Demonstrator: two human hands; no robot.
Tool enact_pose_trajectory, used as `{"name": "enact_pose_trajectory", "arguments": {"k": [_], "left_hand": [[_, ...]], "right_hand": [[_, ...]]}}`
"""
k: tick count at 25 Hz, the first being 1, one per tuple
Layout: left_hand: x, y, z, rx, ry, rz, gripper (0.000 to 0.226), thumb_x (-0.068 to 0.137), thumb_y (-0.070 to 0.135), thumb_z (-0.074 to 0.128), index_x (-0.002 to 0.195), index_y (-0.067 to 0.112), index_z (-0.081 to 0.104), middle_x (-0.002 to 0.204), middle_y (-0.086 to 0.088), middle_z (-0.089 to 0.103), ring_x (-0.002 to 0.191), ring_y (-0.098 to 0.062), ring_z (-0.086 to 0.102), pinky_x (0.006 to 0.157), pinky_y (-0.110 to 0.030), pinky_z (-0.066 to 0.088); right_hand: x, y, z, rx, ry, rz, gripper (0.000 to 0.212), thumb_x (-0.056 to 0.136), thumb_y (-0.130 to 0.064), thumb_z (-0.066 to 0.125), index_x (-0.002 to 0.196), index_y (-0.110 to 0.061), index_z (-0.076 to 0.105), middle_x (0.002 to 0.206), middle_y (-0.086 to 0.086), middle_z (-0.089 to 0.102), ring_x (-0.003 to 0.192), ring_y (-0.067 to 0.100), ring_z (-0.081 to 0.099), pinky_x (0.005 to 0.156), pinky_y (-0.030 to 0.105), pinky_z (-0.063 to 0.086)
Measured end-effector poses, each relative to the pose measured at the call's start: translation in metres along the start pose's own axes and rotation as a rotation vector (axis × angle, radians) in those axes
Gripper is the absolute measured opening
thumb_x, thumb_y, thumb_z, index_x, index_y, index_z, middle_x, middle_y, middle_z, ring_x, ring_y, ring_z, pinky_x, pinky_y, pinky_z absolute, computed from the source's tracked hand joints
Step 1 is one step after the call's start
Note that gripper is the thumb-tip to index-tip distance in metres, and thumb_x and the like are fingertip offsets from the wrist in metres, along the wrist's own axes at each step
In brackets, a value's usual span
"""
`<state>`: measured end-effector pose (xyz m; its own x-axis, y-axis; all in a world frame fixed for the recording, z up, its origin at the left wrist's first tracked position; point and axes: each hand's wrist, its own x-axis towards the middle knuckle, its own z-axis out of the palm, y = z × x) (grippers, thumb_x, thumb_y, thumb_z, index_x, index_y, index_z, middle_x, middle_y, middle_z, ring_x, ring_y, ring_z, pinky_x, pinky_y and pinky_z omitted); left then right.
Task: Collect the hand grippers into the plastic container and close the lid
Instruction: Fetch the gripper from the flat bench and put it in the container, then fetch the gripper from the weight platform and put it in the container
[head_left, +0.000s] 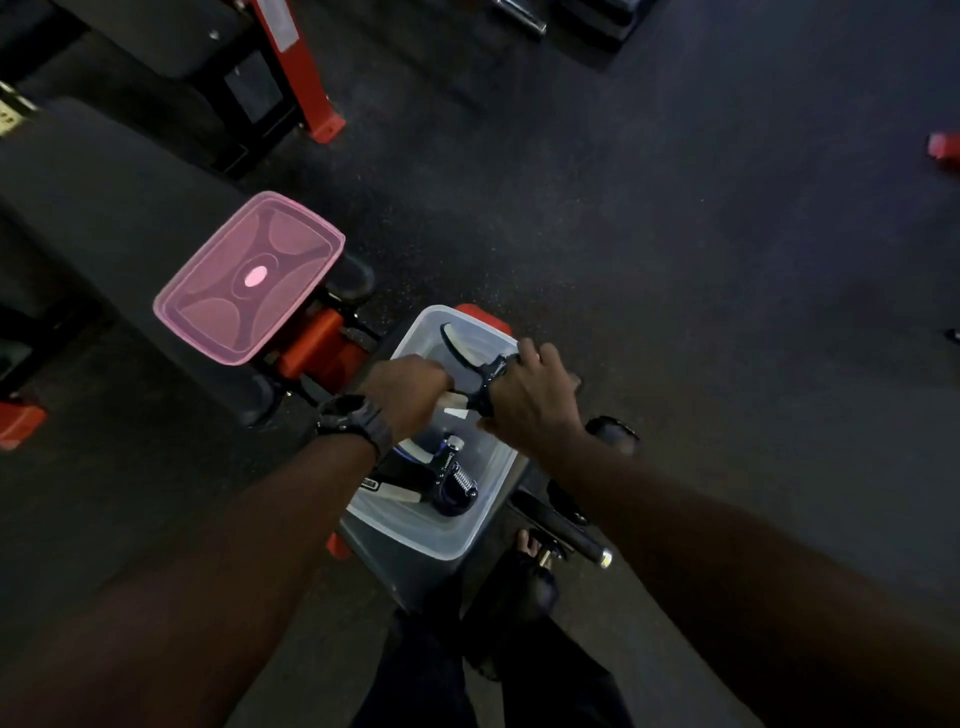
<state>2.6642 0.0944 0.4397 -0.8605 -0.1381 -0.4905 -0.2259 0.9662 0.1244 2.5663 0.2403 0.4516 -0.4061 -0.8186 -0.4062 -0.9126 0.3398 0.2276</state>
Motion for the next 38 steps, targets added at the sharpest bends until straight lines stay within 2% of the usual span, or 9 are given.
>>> {"name": "enact_pose_trajectory", "arguments": {"k": [5,11,17,20,22,24,29,33,38], "left_hand": [[0.023,0.009,0.027,0.197,-0.07,-0.003,0.028,0.1,0.028,0.05,0.116,0.014,0.068,0.12,-0.011,0.069,0.117,-0.034,0.065,0.085,-0.04,0.052],[0.028,0.013,0.039,0.12,-0.049,-0.036,0.022,0.094,0.024,0.057,0.109,0.013,0.068,0.114,-0.013,0.07,0.11,-0.035,0.066,0.083,-0.04,0.052],[0.026,0.046,-0.083,-0.613,0.367,-0.022,0.029,0.086,0.027,0.072,0.113,0.017,0.075,0.107,-0.008,0.079,0.098,-0.026,0.073,0.087,-0.03,0.055],[0.021,0.087,-0.195,-0.954,0.617,0.023,0.03,0.087,0.026,0.075,0.112,0.01,0.072,0.098,-0.007,0.076,0.087,-0.017,0.07,0.085,-0.028,0.056],[-0.001,0.119,-0.272,-1.088,0.725,0.105,0.031,0.09,0.034,0.072,0.11,0.011,0.071,0.095,-0.003,0.071,0.088,-0.016,0.067,0.084,-0.03,0.055],[-0.027,0.148,-0.335,-1.209,0.759,0.215,0.027,0.093,0.041,0.066,0.1,0.015,0.07,0.094,-0.004,0.07,0.089,-0.021,0.067,0.083,-0.035,0.052],[-0.132,0.241,-0.435,-1.306,0.77,0.548,0.034,0.099,0.051,0.05,0.091,0.018,0.057,0.092,-0.008,0.056,0.084,-0.021,0.054,0.076,-0.034,0.042],[-0.202,0.283,-0.439,-1.336,0.776,0.625,0.042,0.103,0.054,0.039,0.103,0.017,0.058,0.1,-0.009,0.053,0.091,-0.022,0.05,0.068,-0.025,0.041],[-0.266,0.307,-0.417,-1.31,0.742,0.596,0.064,0.101,0.064,0.029,0.118,0.013,0.061,0.106,-0.008,0.057,0.095,-0.024,0.053,0.081,-0.038,0.043]], "right_hand": [[0.015,-0.031,0.013,-0.149,-0.167,0.047,0.024,0.094,-0.044,0.055,0.106,-0.026,0.067,0.101,-0.002,0.065,0.095,0.021,0.052,0.073,0.038,0.025],[0.015,-0.028,0.022,0.05,-0.171,0.062,0.019,0.093,-0.034,0.056,0.101,-0.024,0.07,0.107,0.001,0.07,0.102,0.025,0.058,0.078,0.039,0.031],[-0.029,0.046,-0.038,0.886,0.156,0.362,0.029,0.09,-0.04,0.061,0.095,-0.015,0.074,0.095,0.015,0.074,0.093,0.034,0.07,0.072,0.033,0.047],[-0.081,0.124,-0.098,1.213,0.492,0.625,0.032,0.092,-0.043,0.063,0.098,-0.016,0.077,0.098,0.006,0.077,0.092,0.017,0.069,0.072,0.02,0.039],[-0.13,0.176,-0.147,1.394,0.674,0.754,0.039,0.093,-0.049,0.059,0.102,-0.015,0.075,0.106,0.006,0.075,0.093,0.013,0.063,0.081,0.029,0.046],[-0.177,0.214,-0.193,1.534,0.805,0.799,0.043,0.094,-0.056,0.053,0.093,-0.016,0.069,0.103,0.008,0.072,0.09,0.019,0.06,0.088,0.045,0.051],[-0.335,0.247,-0.276,1.589,1.129,0.823,0.052,0.094,-0.067,0.039,0.101,-0.022,0.064,0.116,0.013,0.069,0.102,0.025,0.067,0.093,0.042,0.053],[-0.407,0.225,-0.295,1.614,1.201,0.789,0.066,0.095,-0.069,0.033,0.119,-0.014,0.062,0.119,0.017,0.068,0.108,0.03,0.066,0.098,0.047,0.051],[-0.455,0.18,-0.309,1.678,1.22,0.696,0.065,0.096,-0.068,0.028,0.121,-0.016,0.058,0.129,0.021,0.062,0.123,0.038,0.057,0.105,0.053,0.046]]}}
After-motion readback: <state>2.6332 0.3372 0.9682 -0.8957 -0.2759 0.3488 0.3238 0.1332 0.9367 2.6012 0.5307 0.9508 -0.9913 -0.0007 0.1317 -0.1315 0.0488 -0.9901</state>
